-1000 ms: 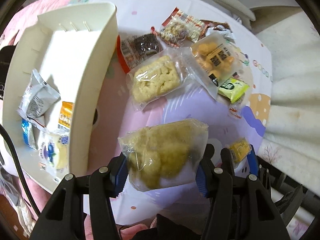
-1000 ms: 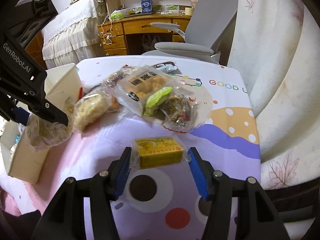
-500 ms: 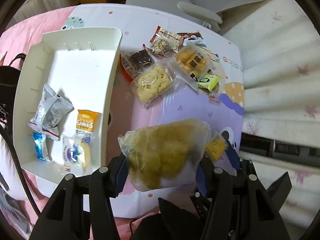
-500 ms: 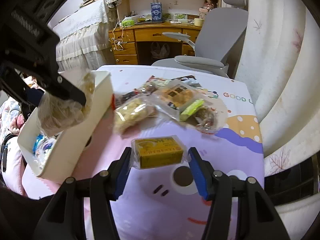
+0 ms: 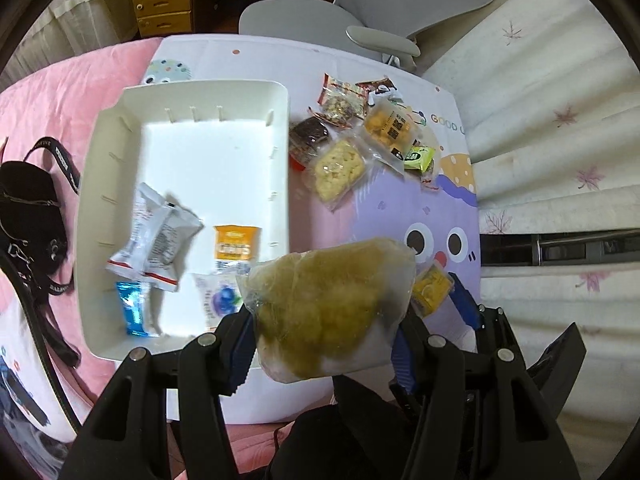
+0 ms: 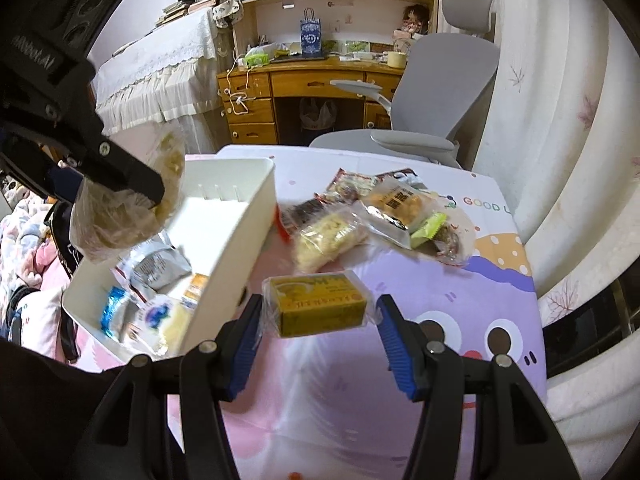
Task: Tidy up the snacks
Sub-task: 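Carry the puffed rice bag and yellow cake into the white tray and open both tools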
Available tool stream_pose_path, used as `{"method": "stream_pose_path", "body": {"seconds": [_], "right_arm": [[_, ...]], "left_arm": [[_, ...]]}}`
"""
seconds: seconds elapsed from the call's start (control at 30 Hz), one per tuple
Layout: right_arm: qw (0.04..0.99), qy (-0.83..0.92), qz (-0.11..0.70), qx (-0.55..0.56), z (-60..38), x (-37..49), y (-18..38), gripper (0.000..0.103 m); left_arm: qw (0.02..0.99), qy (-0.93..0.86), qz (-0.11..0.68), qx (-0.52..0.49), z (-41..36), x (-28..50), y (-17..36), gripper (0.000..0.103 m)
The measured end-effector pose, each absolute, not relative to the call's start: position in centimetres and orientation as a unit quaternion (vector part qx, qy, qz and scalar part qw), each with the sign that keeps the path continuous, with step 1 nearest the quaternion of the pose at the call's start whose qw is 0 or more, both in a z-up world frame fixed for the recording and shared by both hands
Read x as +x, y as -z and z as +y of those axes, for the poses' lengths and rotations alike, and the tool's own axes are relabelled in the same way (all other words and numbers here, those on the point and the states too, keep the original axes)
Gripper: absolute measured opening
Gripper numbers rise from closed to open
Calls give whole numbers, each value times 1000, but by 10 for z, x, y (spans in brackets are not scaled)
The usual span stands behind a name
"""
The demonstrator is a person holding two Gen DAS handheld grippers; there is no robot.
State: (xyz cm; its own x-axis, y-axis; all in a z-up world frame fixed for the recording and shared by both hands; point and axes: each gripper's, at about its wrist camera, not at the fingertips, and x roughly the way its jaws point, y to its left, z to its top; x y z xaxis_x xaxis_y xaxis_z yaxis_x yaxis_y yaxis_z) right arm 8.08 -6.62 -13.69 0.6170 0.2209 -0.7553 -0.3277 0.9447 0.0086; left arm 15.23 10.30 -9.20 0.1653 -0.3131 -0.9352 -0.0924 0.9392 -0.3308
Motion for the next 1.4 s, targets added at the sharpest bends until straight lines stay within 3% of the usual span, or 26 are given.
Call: {"method": "stream_pose_path", "body": {"seconds": [1.07, 1.17, 1.27, 1.4], "right_arm": [[905, -217, 360, -69, 74, 42, 120, 57], [898, -225, 372, -67, 79, 44, 123, 63], [894, -212, 388, -67, 82, 47, 127, 72], [895, -197, 396, -57, 75, 47, 128, 73]], "left_arm": [[799, 87, 578, -145, 257, 106, 95, 59], [799, 82, 577, -148, 261, 104, 99, 67], [806, 78, 569, -142, 261, 104, 100, 67], [811, 78, 565, -132, 255, 105, 99, 68]]}}
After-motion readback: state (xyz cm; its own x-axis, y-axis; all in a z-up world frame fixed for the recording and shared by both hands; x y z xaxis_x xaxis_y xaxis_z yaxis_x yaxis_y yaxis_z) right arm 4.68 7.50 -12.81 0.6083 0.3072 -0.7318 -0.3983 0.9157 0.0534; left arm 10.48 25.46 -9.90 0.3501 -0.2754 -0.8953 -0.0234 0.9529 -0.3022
